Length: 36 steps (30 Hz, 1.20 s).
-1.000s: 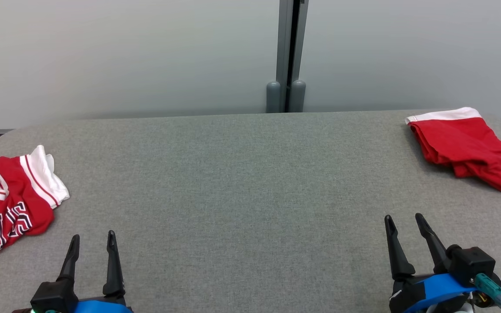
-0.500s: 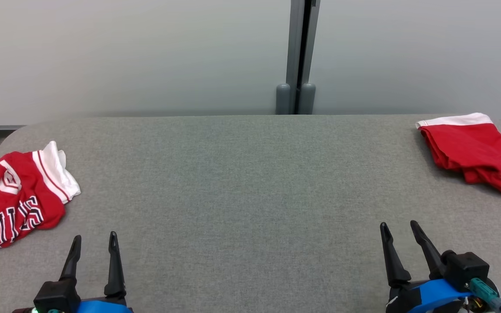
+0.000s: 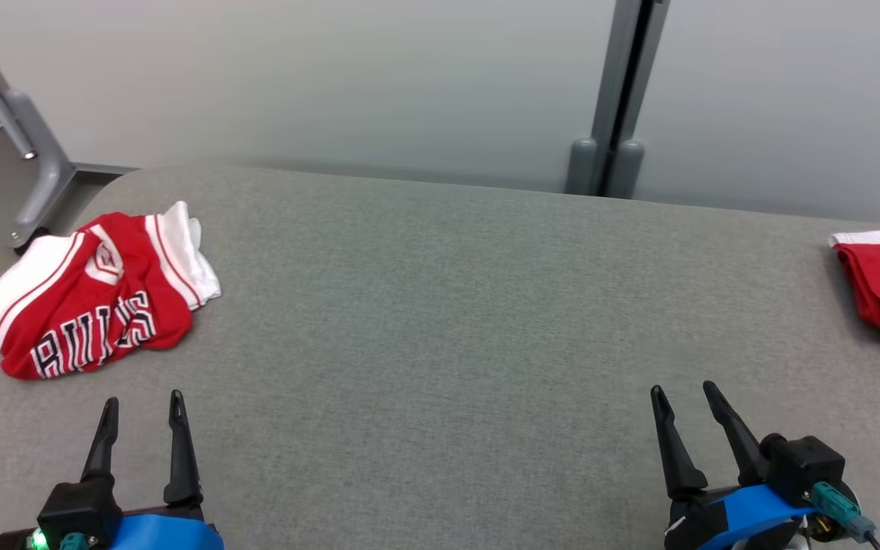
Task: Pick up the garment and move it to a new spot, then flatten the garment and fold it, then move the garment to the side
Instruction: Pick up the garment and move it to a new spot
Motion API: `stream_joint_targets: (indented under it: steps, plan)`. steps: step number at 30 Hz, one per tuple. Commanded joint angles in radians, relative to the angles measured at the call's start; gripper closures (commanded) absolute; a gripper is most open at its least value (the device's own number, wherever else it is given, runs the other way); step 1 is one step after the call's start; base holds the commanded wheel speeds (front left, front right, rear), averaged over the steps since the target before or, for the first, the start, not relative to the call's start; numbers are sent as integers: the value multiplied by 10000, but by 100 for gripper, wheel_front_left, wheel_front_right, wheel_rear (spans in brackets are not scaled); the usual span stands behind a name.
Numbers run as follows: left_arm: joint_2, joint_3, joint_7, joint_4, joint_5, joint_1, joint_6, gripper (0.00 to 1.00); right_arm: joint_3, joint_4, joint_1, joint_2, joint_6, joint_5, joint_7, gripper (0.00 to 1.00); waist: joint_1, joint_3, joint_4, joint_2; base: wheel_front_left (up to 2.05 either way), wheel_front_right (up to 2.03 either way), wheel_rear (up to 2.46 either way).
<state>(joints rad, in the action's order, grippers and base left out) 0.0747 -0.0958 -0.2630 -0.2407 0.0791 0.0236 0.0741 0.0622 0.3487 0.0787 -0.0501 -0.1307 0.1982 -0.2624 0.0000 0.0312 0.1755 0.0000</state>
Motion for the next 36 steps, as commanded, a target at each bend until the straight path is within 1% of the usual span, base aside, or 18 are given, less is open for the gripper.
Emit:
stream_joint_targets:
  steps: [1,15,22,28,33,36]
  plan:
    - [60,-66,-23,24,1,-195,-27,0,12,6,133,-9,-2,5,-34,0,0,174,231,0,0,0,0]
    - [160,-430,-23,64,134,-165,-198,0,85,28,337,-13,-2,-138,-34,0,0,340,2185,0,0,0,0]
    - [168,-548,-23,121,148,-163,-270,0,130,81,425,-13,-2,-230,-34,0,0,415,2942,0,0,0,0]
    - [204,-722,-23,120,230,-98,-291,0,217,145,471,-14,-2,-255,-34,0,0,431,3176,0,0,0,0]
    - [172,-797,-23,102,283,-248,-348,0,279,79,573,-14,-2,-295,-34,0,0,543,3035,0,0,0,0]
    - [244,-847,-23,13,344,-532,-264,0,214,5,656,-16,-2,-418,-34,0,0,729,2856,0,0,0,0]
